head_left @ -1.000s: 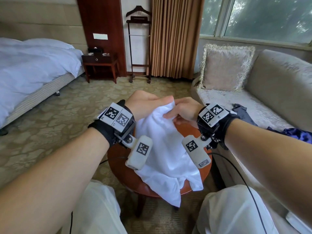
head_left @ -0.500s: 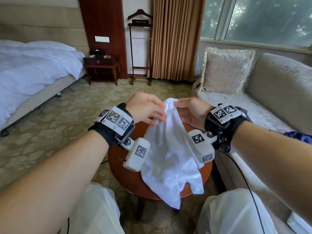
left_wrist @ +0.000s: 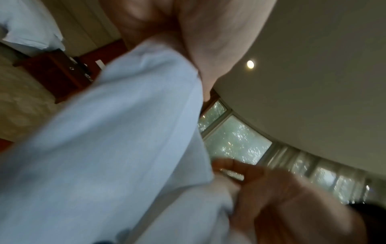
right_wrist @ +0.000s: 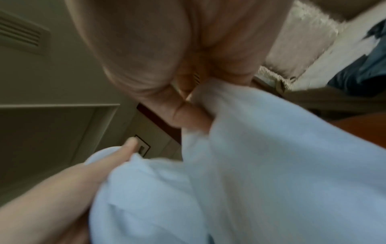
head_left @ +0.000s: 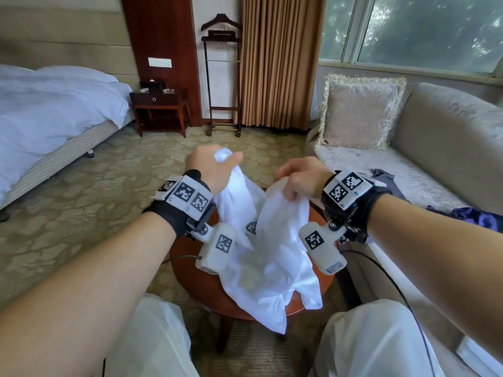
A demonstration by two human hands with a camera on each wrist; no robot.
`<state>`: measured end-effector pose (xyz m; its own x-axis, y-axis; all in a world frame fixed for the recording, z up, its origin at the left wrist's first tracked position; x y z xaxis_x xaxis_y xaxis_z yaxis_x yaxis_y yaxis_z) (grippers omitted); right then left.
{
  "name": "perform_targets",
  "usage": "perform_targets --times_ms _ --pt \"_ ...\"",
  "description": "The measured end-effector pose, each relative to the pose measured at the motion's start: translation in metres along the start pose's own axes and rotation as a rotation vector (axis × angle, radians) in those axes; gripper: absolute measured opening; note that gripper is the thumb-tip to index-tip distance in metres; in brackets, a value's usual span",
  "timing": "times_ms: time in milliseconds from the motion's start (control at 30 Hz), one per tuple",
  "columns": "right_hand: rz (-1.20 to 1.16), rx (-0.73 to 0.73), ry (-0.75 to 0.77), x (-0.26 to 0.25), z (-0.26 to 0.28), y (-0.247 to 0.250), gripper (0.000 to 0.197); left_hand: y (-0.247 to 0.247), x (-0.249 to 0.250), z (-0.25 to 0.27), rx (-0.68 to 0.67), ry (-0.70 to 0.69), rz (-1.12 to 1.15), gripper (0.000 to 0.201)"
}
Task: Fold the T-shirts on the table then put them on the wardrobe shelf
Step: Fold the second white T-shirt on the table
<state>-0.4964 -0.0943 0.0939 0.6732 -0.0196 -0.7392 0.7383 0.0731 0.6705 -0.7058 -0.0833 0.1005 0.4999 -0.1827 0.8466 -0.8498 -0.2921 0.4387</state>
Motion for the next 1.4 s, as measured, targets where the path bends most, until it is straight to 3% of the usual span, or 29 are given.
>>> perform_targets --times_ms 133,200,300,367,467,533,600,667,733,867,1000,1067,1167,1333,1400 --pt "0.228 0.227 -0.226 0.052 -0.017 0.036 0.029 0.039 -0.011 -0.006 0.256 0.091 0.248 0.023" --pt "0.271 0.226 -0.312 0.072 -0.018 0.045 0.035 0.049 -0.015 -0.007 0.317 0.114 0.348 0.022" --pt "0.322 0.145 -0.353 0.081 -0.017 0.039 0.031 0.051 -0.012 -0.007 0.307 0.12 0.478 0.022" --pt "0.365 0.064 -0.317 0.073 -0.018 0.022 0.041 0.042 -0.005 -0.007 0.225 0.118 0.589 0.026" --pt "0.071 0.048 -0.111 0.041 -0.018 -0.005 0.089 0.026 0.011 -0.002 0.077 0.052 0.712 0.029" --pt "-0.205 -0.036 0.048 0.011 -0.013 -0.019 0.085 0.017 0.019 0.002 0.005 0.023 0.741 0.025" --pt "-0.344 -0.178 0.105 -0.01 -0.009 -0.028 0.06 0.01 0.022 0.003 -0.05 0.006 0.764 0.021" --pt "-0.272 -0.211 0.119 -0.022 -0.006 -0.03 0.04 0.011 0.02 0.002 -0.054 -0.026 0.724 0.023" --pt "-0.158 -0.118 0.103 -0.022 -0.01 -0.023 0.022 0.018 0.016 -0.004 0.004 -0.083 0.538 0.025" --pt "-0.256 0.101 0.017 -0.013 -0.013 0.001 0.032 0.03 0.006 -0.007 0.11 -0.131 0.165 0.044" --pt "-0.175 0.292 0.0 -0.014 -0.011 0.023 0.033 0.028 -0.003 -0.005 0.092 -0.124 0.135 0.056" --pt "-0.215 0.367 0.004 -0.013 -0.011 0.034 0.043 0.022 -0.005 -0.002 0.019 -0.118 0.223 0.057" --pt "-0.22 0.459 0.013 -0.01 -0.009 0.048 0.053 0.013 -0.001 0.001 -0.136 -0.121 0.152 0.057" --pt "-0.175 0.56 -0.093 0.003 -0.014 0.068 0.044 -0.001 -0.007 0.006 -0.398 -0.035 -0.069 0.039" --pt "-0.086 0.562 -0.148 0.009 -0.016 0.074 0.035 -0.004 -0.015 0.009 -0.426 -0.004 -0.12 0.04"
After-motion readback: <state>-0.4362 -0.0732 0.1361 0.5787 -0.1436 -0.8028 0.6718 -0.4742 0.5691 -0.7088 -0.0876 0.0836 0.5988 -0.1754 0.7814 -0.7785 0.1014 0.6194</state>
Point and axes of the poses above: each hand's wrist, its own z-axis away from the middle knuckle, its own y-axis out of the back of the hand, x = y × z, the point moved 6 cm from there along -z, towards the middle knuckle, and after that the axes turned 7 degrees about z, right-handed, at the moved point
